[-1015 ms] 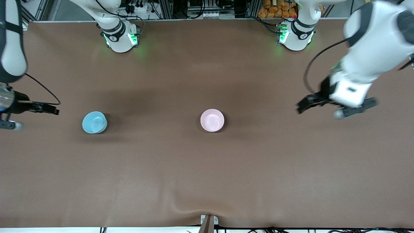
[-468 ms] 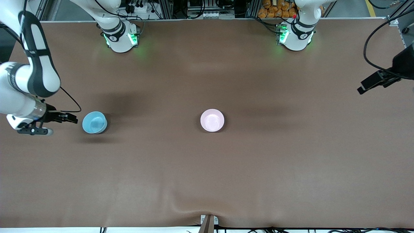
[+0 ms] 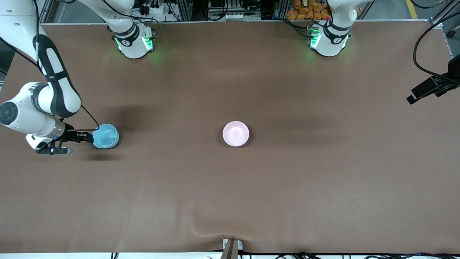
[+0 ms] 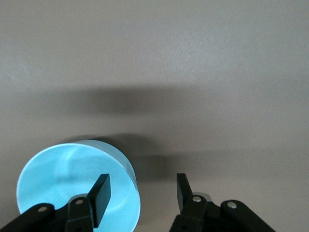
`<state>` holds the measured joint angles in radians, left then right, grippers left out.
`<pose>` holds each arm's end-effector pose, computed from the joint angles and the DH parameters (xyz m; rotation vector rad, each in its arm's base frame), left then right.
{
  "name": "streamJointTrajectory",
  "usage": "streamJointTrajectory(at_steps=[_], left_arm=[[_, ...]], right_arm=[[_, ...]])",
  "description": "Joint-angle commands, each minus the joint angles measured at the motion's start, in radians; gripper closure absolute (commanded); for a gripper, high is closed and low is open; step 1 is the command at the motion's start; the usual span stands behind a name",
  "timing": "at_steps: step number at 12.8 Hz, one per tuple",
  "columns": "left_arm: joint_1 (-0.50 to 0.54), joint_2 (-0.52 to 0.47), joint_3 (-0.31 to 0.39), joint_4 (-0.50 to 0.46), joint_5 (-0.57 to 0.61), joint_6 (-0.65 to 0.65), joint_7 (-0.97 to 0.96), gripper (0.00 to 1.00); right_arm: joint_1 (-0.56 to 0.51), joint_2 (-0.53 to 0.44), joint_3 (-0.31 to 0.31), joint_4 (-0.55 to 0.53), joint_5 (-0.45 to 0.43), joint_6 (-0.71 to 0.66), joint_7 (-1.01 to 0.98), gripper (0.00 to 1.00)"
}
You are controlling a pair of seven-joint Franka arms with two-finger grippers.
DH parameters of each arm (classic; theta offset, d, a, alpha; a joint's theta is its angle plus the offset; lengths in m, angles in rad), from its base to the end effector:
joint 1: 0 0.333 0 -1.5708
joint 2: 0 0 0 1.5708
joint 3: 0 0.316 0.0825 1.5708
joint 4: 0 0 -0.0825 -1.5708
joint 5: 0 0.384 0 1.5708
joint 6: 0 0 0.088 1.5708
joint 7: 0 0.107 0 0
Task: Stack pink and blue bowls on white bowl
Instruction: 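Lower the right gripper and grasp the light blue bowl rim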
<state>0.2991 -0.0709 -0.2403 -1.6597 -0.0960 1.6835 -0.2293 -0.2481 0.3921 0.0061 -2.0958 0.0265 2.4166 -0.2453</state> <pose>0.5436 0.0180 0.6306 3.0193 0.4475 0.1308 0.5594 -0.1380 0.2258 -3.1040 0.0272 0.1003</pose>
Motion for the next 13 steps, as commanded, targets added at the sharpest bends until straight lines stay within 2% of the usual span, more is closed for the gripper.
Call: streamJointTrajectory(at_steps=[1,2,3,4,5,7,9,10,11,12,13], left_arm=[[-0.122,-0.015,0.085,0.011,0.013,-0.022,0.021,0.00],[-0.223,-0.015,0.176,0.011,0.015,-0.025,0.019,0.00],[-0.271,-0.012,0.226,0.011,0.016,-0.047,0.022,0.00],[-0.297,-0.010,0.242,0.011,0.019,-0.053,0.025,0.00],[-0.307,-0.010,0.242,0.011,0.033,-0.053,0.027,0.00],[-0.305,-0.013,0.228,0.030,0.045,-0.054,0.021,0.00],[-0.307,0.006,0.228,0.040,0.047,-0.054,0.027,0.00],[-0.307,0.008,0.226,0.038,0.048,-0.054,0.027,0.00],[-0.308,0.013,0.225,0.041,0.048,-0.054,0.027,0.00],[-0.311,0.017,0.226,0.041,0.050,-0.054,0.027,0.00],[-0.313,0.028,0.225,0.047,0.050,-0.054,0.027,0.00]], right_arm=[[-0.019,-0.015,0.012,-0.038,0.018,0.024,-0.054,0.43],[-0.019,-0.015,0.012,-0.043,0.018,0.024,-0.054,0.47],[-0.022,-0.015,0.012,-0.043,0.018,0.026,-0.055,0.53],[-0.022,-0.009,0.012,-0.046,0.018,0.029,-0.055,0.54],[-0.022,-0.004,0.012,-0.052,0.018,0.039,-0.055,0.57],[-0.023,-0.003,0.012,-0.058,0.018,0.047,-0.055,0.72],[-0.023,0.004,0.012,-0.058,0.018,0.059,-0.055,0.75],[-0.023,0.007,0.012,-0.059,0.018,0.067,-0.055,0.80],[-0.022,0.008,0.012,-0.059,0.018,0.065,-0.055,0.95],[-0.022,0.007,0.014,-0.058,0.020,0.064,-0.055,1.00],[-0.020,0.005,0.014,-0.058,0.020,0.059,-0.052,1.00]])
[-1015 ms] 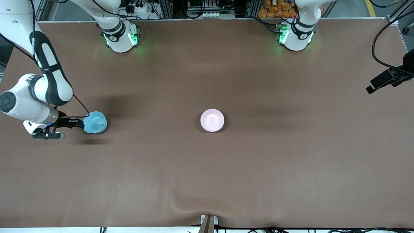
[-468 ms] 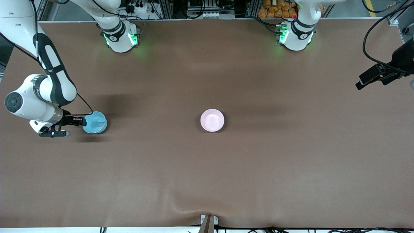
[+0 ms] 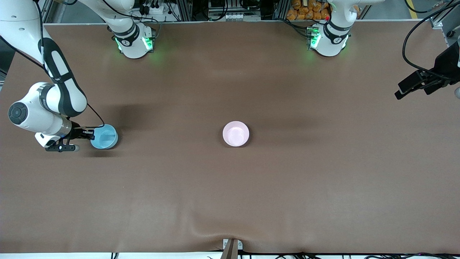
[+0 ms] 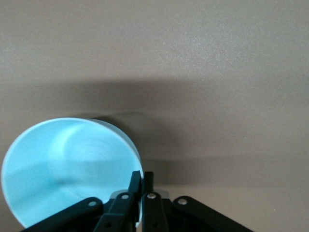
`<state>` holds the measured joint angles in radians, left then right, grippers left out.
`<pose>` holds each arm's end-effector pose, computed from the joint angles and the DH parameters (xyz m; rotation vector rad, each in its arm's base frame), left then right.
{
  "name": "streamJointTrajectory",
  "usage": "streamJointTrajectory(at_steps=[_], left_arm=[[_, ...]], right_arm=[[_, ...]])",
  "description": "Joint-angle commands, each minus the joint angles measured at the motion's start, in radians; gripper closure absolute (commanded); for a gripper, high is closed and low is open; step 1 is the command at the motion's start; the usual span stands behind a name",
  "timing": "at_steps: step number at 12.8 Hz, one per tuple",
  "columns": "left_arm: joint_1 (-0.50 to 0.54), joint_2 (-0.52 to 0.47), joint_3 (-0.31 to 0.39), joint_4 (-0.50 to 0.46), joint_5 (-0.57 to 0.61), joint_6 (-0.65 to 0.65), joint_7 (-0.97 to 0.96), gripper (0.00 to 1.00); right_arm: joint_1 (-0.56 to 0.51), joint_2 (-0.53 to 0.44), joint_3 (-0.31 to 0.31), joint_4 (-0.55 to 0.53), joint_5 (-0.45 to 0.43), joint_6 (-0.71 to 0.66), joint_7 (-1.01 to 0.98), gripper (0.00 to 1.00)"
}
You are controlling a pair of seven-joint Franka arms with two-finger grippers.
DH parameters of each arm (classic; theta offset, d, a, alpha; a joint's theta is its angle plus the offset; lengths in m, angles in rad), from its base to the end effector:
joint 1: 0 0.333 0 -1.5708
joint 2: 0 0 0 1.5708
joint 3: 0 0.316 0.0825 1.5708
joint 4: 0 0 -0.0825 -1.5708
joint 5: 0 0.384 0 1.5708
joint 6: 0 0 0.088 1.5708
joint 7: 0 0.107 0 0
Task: Stack pink and blue bowls on white bowl
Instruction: 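Lower the right gripper and grasp the light blue bowl rim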
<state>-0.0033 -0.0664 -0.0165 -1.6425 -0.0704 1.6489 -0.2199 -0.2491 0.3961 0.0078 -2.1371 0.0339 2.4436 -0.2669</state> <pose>0.5411 -0.0180 0.6342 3.0468 0.3104 0.0980 0.5470 -0.1345 0.2103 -3.0937 0.0028 0.1251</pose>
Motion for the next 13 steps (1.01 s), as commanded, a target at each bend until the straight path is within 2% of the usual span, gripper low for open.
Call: streamJointTrajectory(at_steps=[1,3,5,8,10,13], left_arm=[[-0.014,0.031,0.001,0.035,0.029,-0.020,0.016,0.00],[-0.015,0.056,-0.034,0.058,0.104,-0.023,0.011,0.00],[-0.015,0.062,-0.062,0.059,0.116,-0.024,0.002,0.00],[-0.015,0.059,-0.075,0.059,0.115,-0.055,0.004,0.00],[-0.010,0.057,-0.091,0.059,0.112,-0.064,0.001,0.00],[-0.009,0.054,-0.092,0.059,0.106,-0.066,0.002,0.00]], right_arm=[[-0.016,-0.003,0.014,-0.017,0.015,0.025,-0.025,1.00],[0.007,-0.046,0.017,0.000,0.081,-0.067,-0.020,1.00],[0.048,-0.086,0.014,0.067,0.171,-0.232,0.010,1.00],[0.086,-0.103,0.018,0.198,0.189,-0.434,0.139,1.00],[0.152,-0.108,0.021,0.253,0.192,-0.494,0.292,1.00],[0.276,-0.109,0.021,0.301,0.305,-0.508,0.496,1.00]])
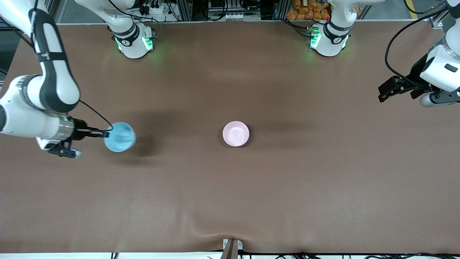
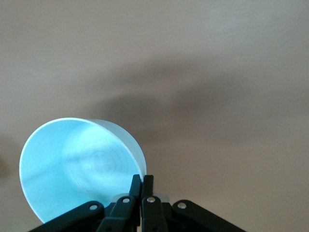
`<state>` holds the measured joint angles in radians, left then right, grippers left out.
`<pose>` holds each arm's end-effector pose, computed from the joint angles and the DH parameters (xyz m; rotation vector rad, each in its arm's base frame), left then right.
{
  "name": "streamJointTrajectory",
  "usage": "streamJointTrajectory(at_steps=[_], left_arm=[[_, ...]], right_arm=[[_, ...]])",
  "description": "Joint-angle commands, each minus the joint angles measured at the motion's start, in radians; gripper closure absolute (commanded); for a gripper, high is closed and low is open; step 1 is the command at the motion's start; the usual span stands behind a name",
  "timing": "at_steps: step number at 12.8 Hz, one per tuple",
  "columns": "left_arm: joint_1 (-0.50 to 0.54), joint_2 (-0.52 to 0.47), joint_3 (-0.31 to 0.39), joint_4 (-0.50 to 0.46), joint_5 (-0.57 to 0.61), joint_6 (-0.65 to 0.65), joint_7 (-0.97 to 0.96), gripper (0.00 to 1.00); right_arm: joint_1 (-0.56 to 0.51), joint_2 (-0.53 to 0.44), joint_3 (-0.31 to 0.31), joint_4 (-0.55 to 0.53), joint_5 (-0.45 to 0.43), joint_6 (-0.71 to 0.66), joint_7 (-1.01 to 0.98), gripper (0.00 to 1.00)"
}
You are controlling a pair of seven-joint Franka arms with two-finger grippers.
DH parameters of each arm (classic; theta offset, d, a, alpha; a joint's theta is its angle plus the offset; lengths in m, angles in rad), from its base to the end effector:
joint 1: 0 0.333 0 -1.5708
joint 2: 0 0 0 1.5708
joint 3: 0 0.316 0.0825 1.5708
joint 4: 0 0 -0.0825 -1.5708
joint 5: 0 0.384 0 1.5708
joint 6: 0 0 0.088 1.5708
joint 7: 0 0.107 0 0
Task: Stack pink and blue bowls on white bowl
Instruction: 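Lower the right gripper and grasp the light blue bowl rim, then carry the blue bowl with the right gripper onto the pink bowl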
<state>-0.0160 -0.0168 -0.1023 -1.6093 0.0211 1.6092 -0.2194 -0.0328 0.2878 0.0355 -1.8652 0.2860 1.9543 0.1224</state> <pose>0.5490 -0.0635 0.6190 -3.1178 -0.1567 -0.0315 0.6015 0.0193 0.3506 -2.8513 0.3646 0.3099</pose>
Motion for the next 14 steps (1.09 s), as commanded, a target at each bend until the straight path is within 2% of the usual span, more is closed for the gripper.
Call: streamJointTrajectory(at_steps=[1,5,9,14], left_arm=[[0.004,0.002,-0.008,0.025,0.011,-0.026,0.002,0.00],[0.005,0.003,-0.011,0.025,0.011,-0.028,0.005,0.00],[0.011,0.002,-0.011,0.023,0.010,-0.028,0.006,0.00],[0.015,0.000,-0.011,0.022,0.008,-0.028,0.014,0.00]], right_arm=[[0.094,0.001,-0.006,0.044,0.058,-0.017,0.172,1.00],[0.249,0.011,-0.005,0.095,0.061,0.014,0.440,1.00],[0.404,0.056,0.000,0.087,0.059,0.182,0.664,1.00],[0.588,0.177,0.000,0.100,0.045,0.429,0.888,1.00]])
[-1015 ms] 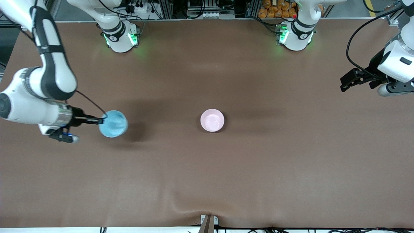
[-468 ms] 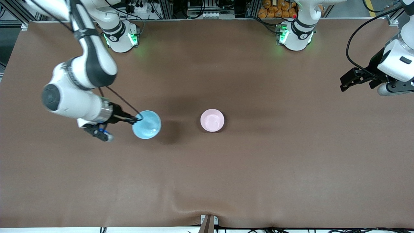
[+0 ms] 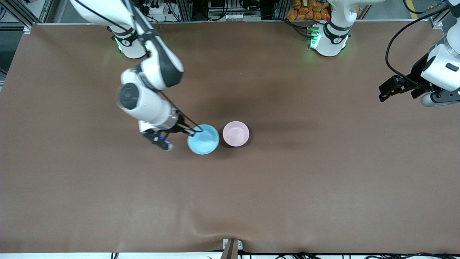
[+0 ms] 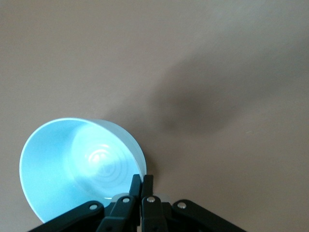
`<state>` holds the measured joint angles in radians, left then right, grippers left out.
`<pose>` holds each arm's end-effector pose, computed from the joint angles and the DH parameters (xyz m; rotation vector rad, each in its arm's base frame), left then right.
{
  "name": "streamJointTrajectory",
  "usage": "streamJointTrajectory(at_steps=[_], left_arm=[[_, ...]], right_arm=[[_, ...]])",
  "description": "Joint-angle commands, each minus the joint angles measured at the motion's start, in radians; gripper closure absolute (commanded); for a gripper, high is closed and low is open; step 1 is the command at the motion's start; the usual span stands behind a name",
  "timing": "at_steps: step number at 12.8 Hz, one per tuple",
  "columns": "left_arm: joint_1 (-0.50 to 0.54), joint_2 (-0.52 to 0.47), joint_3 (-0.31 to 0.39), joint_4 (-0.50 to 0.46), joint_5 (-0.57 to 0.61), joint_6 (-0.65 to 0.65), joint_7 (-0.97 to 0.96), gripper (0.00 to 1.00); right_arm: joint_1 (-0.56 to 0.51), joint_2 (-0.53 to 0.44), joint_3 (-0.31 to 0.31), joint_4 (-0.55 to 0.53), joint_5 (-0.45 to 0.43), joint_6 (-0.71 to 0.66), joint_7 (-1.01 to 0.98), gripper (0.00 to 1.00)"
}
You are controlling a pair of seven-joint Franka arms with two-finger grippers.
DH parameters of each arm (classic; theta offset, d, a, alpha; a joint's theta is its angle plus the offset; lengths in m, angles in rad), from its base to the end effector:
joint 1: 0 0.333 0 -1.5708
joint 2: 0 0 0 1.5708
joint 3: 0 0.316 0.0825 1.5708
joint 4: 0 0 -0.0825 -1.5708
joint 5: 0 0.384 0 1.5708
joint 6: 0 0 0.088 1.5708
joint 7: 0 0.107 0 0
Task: Stack pink and blue bowls on white bowl
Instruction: 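Carry the blue bowl with the right gripper onto the pink bowl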
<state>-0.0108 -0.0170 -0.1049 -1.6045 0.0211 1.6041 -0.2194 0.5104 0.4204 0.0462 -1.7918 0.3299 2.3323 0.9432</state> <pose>0.5487 -0.0621 0.6209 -3.1175 -0.1610 -0.0314 0.5606 0.3522 0.3296 -2.7298 0.8539 0.1412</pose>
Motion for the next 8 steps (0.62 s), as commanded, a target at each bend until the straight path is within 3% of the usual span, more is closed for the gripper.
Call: streamJointTrajectory(at_steps=[1,8], left_arm=[[0.011,-0.001,-0.009,0.017,0.008,-0.023,0.014,0.00],[0.011,-0.001,-0.009,0.017,0.007,-0.021,0.018,0.00]], right_arm=[[0.068,0.057,-0.011,0.026,0.000,0.068,0.077,1.00],[0.164,0.107,-0.014,0.020,-0.009,0.119,0.183,1.00]])
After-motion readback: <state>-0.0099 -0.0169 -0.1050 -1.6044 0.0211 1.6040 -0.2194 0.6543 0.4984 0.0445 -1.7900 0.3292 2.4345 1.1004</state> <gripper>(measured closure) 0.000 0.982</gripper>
